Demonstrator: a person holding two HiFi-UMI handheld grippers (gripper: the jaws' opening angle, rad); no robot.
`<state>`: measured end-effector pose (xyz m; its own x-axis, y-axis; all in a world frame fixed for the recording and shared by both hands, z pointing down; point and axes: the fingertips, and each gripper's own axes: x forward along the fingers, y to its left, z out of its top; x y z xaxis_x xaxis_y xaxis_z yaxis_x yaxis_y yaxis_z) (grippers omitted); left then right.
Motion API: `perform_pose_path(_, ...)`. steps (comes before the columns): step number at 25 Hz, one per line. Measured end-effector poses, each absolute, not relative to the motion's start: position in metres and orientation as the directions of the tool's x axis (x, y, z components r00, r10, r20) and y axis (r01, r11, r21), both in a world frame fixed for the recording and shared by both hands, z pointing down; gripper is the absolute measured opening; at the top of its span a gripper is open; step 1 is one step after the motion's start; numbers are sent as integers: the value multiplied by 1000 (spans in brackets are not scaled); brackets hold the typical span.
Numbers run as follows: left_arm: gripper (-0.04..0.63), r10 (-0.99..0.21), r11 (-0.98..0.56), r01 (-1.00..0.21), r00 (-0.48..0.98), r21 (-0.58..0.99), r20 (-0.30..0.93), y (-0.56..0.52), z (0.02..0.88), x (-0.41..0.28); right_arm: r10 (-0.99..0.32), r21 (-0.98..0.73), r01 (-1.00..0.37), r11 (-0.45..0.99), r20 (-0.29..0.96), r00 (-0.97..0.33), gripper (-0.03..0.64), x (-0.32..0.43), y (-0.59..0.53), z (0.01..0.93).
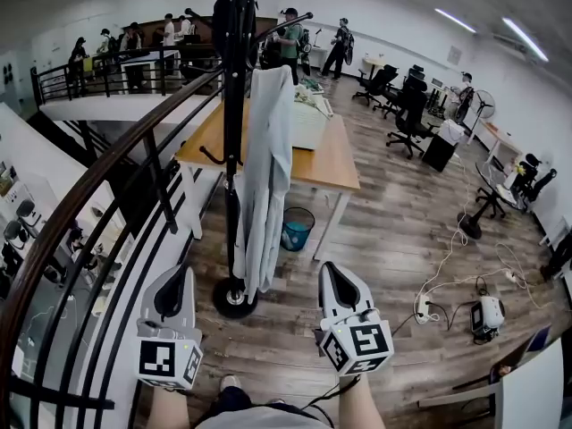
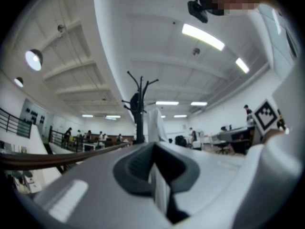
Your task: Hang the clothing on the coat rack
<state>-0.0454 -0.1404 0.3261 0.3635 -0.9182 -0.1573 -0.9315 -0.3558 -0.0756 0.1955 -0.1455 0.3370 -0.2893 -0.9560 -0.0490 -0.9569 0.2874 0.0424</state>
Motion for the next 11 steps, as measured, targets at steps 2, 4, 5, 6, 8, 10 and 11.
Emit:
perform_pose_path(2, 9, -919, -354, -932, 362, -76, -158, -139, 324, -46, -956, 42, -957, 288, -52, -289, -2, 195, -144, 335)
perform_pose_path(4, 9, -918, -356, -931, 364, -76, -160, -138, 323, -47, -956, 39, -957, 286, -55, -288, -2, 195, -143, 333)
perform_pose_path(5, 9, -917, -357, -931, 364, -76, -161, -137, 322, -47, -956, 39, -958, 286, -56, -287, -2, 194, -142, 333)
perform_pose_path(6, 9, -917, -357, -931, 365, -76, -162, -137, 321, -48, -956, 39, -958, 285, -57, -287, -2, 194, -141, 332)
perform_pose_path(8, 9, -916, -358, -931, 366, -78, -162, -136, 319, -47, -956, 40, -958, 285, -57, -287, -2, 194, -140, 329)
perform_pose_path(10, 9, -916, -360, -930, 368, -78, -162, -136, 316, -47, -956, 41, -958, 284, -58, -286, -2, 194, -141, 327)
perform_pose_path(11, 9, -915, -361, -929, 369, -78, -162, -137, 315, -46, -956, 41, -958, 284, -58, -286, -2, 195, -141, 326)
